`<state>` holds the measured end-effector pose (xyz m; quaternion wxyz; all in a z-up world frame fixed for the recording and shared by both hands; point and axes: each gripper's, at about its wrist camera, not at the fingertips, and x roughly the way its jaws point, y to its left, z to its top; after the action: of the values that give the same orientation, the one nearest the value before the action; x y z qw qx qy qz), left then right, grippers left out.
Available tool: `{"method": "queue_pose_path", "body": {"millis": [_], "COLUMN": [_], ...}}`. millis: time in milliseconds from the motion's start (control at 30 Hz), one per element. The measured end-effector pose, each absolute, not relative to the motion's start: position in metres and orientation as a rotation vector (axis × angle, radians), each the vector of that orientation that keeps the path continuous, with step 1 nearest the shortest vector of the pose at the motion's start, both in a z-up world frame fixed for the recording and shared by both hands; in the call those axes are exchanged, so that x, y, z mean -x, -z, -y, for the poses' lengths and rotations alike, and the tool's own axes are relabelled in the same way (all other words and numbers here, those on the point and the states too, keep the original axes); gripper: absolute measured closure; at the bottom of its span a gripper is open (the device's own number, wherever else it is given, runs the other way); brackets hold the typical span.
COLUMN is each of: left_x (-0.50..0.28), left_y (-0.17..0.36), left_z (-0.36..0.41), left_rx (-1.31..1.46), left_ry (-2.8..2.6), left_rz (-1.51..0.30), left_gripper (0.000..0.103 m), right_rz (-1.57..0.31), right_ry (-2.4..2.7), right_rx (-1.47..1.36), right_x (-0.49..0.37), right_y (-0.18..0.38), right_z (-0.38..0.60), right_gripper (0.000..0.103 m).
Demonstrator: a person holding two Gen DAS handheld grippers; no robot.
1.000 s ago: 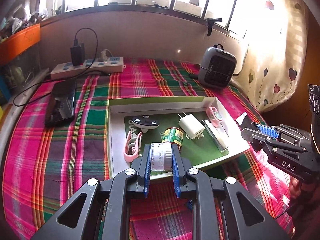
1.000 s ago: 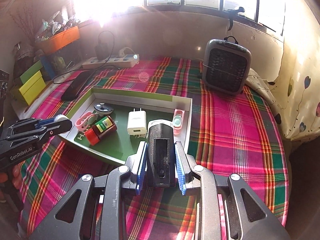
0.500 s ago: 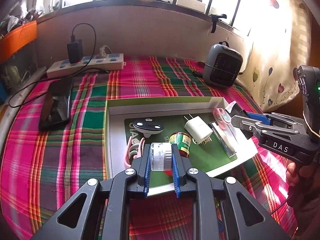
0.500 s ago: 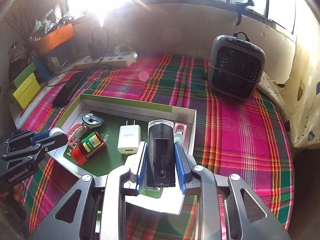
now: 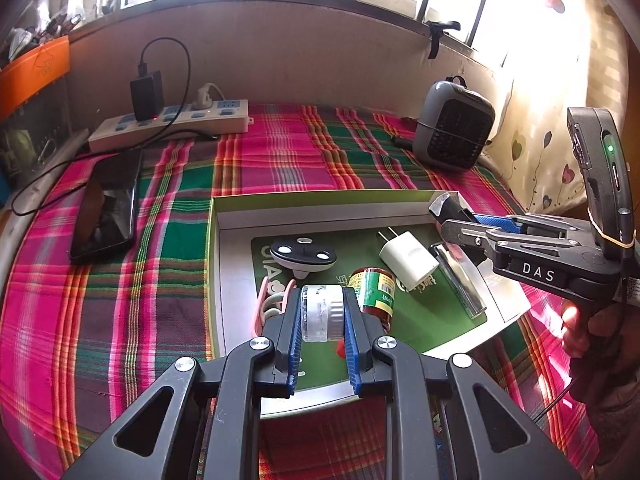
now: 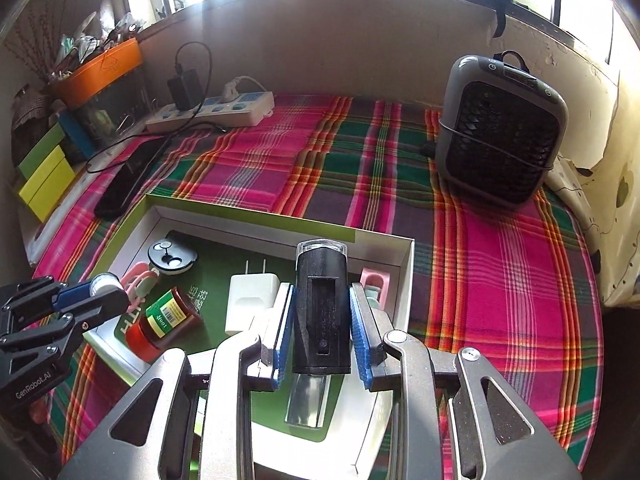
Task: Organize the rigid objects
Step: 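Carry the white cap with the left gripper while the right gripper carries the cylinder into the box, then open the left gripper to drop the cap while the right gripper releases the cylinder in the box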
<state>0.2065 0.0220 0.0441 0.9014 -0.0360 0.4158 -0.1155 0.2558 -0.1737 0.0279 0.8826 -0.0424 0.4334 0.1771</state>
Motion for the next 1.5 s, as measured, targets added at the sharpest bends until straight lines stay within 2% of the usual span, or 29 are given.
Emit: {"method": "queue_pose_path", "body": {"millis": [1500], "left_x": [-0.22], "left_y": [-0.03], "left_z": [-0.018], "left_rx": [0.071], "left_ry": [0.244], "left_rz": [-0.892], "left_gripper": [0.085], "right_rz": [-0.935], "right_ry": [-0.398], "right_rx": [0.111], "right_x": [-0.271], "right_y": [-0.007], "right_z": [0.16], "right_gripper": [0.075]}}
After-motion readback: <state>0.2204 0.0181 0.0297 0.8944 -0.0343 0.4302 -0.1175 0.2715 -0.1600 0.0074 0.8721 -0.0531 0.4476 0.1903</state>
